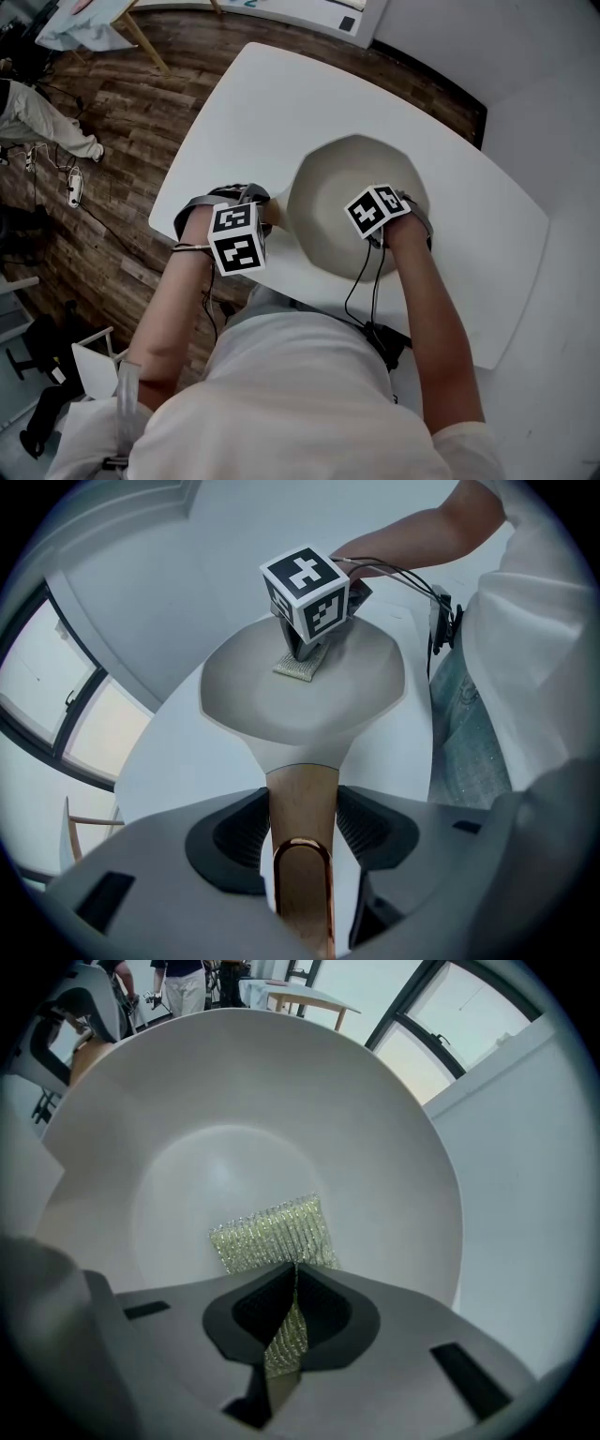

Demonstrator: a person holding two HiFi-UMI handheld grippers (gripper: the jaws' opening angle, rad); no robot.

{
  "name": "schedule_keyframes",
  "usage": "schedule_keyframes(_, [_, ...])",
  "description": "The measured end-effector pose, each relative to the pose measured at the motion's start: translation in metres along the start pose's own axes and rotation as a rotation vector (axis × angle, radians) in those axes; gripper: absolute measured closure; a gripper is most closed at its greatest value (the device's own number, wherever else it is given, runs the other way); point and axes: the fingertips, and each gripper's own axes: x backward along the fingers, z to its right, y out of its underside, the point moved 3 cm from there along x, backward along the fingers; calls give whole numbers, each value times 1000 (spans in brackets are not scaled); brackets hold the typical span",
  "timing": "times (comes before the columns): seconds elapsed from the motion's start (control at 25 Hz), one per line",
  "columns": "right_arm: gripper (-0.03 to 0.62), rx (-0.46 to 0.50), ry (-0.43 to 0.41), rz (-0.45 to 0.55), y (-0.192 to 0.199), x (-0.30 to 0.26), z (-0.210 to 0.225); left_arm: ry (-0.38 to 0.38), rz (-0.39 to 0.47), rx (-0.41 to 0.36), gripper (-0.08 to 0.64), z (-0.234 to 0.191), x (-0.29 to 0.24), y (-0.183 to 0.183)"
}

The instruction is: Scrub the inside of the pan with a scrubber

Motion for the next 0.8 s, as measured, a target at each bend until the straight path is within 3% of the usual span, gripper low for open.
schedule_keyframes(0.44, [565, 76, -192, -145, 29, 5, -27, 0, -3, 0, 341, -2, 2, -3])
schedule_keyframes(0.8, [565, 90, -324, -127, 34, 13, -50, 1, -6, -2, 341, -2, 1, -2])
